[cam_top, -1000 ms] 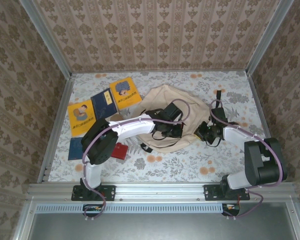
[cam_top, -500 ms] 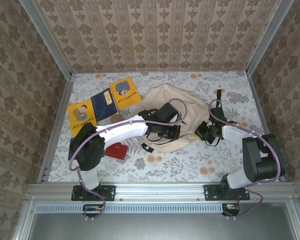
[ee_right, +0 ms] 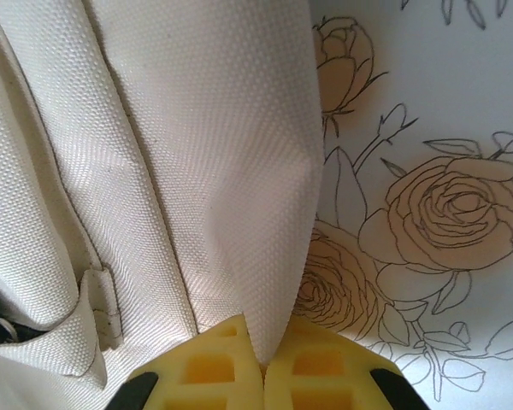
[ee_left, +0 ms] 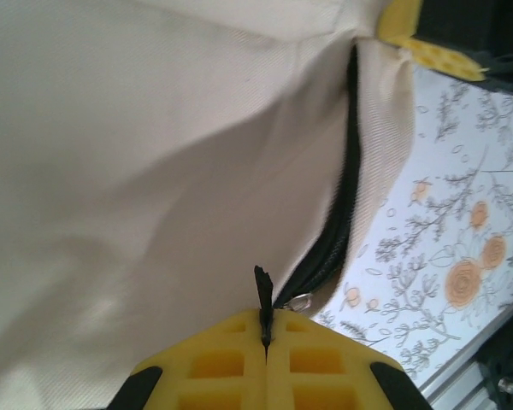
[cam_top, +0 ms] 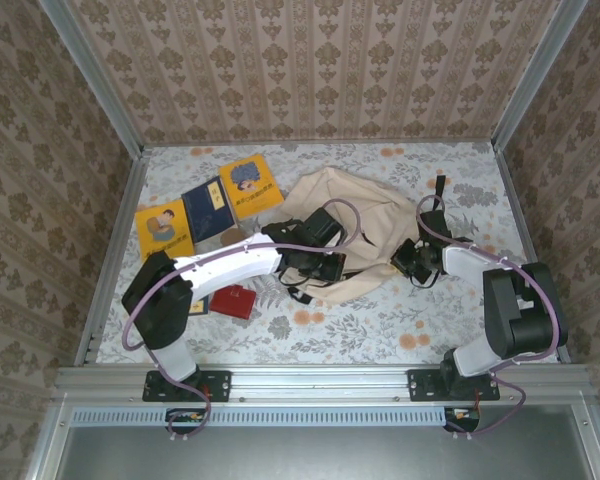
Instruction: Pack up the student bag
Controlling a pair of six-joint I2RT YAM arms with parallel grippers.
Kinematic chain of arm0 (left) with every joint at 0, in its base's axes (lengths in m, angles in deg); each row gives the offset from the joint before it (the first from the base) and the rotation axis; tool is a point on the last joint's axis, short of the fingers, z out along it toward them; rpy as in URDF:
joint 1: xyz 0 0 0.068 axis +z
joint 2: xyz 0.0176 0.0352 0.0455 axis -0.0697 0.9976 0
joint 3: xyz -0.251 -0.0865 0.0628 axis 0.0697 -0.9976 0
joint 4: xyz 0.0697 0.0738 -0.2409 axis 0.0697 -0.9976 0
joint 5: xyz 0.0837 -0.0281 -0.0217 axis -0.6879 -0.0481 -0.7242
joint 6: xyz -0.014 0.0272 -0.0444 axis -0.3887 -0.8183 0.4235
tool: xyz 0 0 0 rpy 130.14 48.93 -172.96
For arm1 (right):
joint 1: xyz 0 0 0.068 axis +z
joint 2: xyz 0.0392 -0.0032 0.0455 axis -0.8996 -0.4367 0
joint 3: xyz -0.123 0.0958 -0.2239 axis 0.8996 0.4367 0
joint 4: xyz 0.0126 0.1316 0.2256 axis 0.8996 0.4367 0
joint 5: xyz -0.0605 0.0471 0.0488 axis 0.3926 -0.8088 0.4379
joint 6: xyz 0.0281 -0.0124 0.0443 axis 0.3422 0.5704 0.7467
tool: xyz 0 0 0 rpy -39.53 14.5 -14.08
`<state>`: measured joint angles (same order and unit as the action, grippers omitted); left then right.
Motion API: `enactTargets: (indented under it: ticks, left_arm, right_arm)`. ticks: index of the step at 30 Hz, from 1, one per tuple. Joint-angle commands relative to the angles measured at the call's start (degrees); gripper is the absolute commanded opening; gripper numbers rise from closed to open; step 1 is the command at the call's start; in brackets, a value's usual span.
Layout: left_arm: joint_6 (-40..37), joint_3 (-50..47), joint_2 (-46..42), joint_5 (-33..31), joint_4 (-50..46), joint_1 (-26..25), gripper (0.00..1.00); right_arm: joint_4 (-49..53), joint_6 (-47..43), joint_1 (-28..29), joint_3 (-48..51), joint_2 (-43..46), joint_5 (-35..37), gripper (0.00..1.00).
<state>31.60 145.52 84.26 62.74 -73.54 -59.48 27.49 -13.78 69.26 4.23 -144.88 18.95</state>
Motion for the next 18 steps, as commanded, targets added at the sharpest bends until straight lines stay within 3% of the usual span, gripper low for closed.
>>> enactTargets:
  ticks: [1, 12, 13, 18]
  left_arm:
    - [-0.82, -2.08, -2.77, -2.63, -4.84, 1.62, 0.00]
    - [-1.28, -5.51, -5.65, -2.59, -4.60, 3.46, 0.00]
    - [-1.41, -5.43, -5.72, -2.11, -4.12, 3.54, 0.00]
    - [-1.09, -4.71, -4.47, 2.17, 1.10, 3.37, 0.00]
  right_arm:
    - [2.00, 0.41, -0.51, -1.50, -1.29, 6.85, 0.05]
    - [3.74, -1.04, -1.00, -3.70, -1.53, 8.49, 0.08]
    - [4.37, -1.30, -1.02, -4.04, -1.12, 7.97, 0.12]
    - [13.43, -1.96, -0.84, -3.54, 6.71, 6.81, 0.57]
